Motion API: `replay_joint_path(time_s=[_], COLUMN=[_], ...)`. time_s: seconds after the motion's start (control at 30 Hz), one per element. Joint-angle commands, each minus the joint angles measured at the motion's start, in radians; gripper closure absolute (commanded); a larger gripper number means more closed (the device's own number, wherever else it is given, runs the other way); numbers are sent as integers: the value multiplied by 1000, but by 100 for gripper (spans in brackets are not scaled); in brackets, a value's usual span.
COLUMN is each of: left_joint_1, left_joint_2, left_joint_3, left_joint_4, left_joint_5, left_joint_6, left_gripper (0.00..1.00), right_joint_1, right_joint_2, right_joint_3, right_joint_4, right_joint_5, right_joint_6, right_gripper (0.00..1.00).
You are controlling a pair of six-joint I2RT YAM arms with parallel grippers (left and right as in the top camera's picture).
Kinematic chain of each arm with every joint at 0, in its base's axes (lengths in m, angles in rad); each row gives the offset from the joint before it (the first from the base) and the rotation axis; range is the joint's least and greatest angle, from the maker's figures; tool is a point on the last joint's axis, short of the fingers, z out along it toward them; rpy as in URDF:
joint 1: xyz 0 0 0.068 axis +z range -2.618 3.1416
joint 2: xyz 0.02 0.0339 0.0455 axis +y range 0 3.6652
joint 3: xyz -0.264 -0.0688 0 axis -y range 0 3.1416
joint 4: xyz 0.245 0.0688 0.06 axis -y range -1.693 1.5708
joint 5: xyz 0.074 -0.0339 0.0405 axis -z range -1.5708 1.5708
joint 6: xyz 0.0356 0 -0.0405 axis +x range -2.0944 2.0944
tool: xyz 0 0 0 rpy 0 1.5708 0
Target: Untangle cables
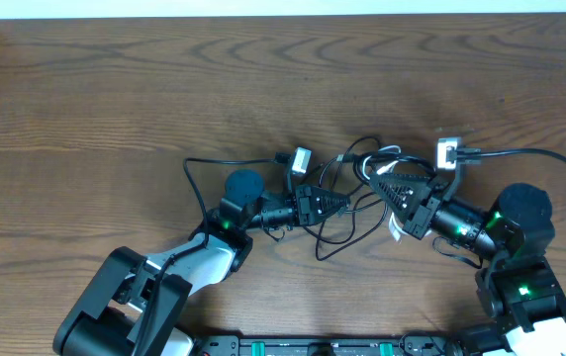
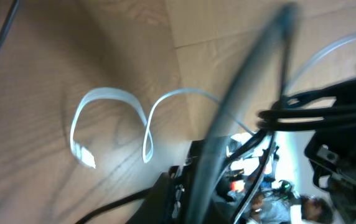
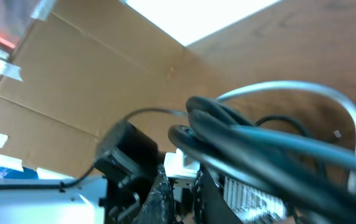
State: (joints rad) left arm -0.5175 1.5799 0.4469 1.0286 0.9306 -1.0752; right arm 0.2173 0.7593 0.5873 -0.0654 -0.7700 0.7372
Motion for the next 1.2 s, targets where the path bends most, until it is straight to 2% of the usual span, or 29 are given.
replay_joint_path(time_s=[0.0, 0.07, 0.13, 0.53, 0.6, 0.7, 0.87, 0.97, 1.17], left_joint_1=[12, 20, 34, 96, 104, 125, 158, 177, 177], left_joint_2=[-11, -11, -11, -11, -11, -11, -11, -11, -11], left_joint_3=[11, 11, 11, 11, 11, 11, 11, 11, 11], left_joint_4=[5, 5, 5, 5, 5, 5, 4, 4, -3], left_joint_5=[-16, -19, -19, -66, -101, -147, -161, -161, -153], left_joint_6=[36, 36, 35, 35, 35, 35, 60, 73, 72], left_gripper=[51, 28, 17, 16, 9, 8, 8, 8, 8], right_joint_1=[-8, -8, -8, -7, -7, -7, -7, -7, -6], right_joint_2=[-6, -6, -6, 5, 6, 6, 6, 19, 89], right_joint_3=[-1, -1, -1, -1, -1, -1, -1, -1, -1], right_joint_4=[-71, -121, -153, -271, -299, -329, -392, -489, -596], right_joint_5=[-20, -17, -15, -16, -21, -58, -184, -148, -83], right_joint_6=[-133, -179, -197, -216, -237, -278, -438, -508, -529], right_gripper=[99, 99, 99, 99, 99, 99, 99, 99, 97])
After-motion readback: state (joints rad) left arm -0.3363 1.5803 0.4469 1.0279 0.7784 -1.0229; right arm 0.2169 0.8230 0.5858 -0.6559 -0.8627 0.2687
